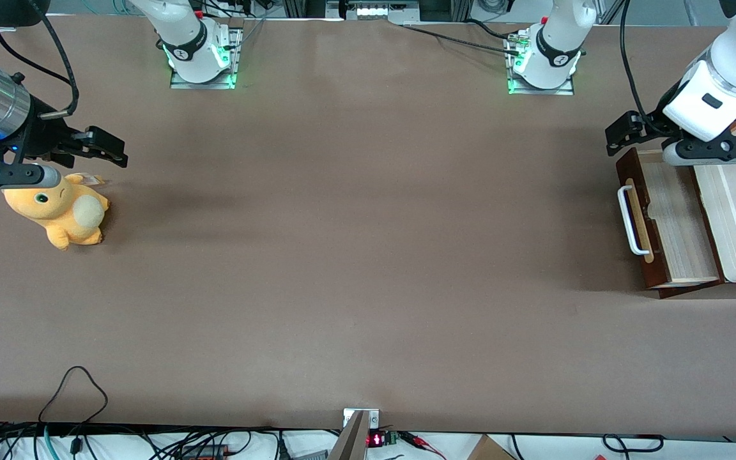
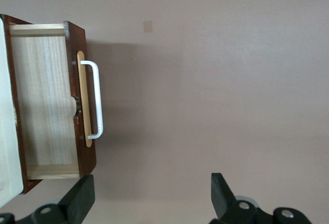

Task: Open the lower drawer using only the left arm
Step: 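Release the handle and lift the left gripper away from the drawer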

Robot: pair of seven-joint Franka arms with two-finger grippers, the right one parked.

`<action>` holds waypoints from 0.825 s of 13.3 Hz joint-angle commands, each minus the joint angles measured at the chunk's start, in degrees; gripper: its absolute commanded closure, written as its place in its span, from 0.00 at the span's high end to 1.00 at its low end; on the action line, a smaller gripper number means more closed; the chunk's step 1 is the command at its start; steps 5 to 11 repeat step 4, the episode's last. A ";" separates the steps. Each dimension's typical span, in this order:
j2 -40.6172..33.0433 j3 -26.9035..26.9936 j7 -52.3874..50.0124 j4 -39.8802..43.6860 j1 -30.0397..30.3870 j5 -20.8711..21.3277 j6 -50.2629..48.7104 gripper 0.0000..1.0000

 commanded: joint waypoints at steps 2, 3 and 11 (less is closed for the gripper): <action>-0.50 0.06 1.73 0.38 0.44 -1.28 -0.07 1.00; -0.41 -0.03 1.73 0.38 0.44 -1.45 -0.07 1.00; -0.41 -0.03 1.73 0.38 0.44 -1.37 -0.07 1.00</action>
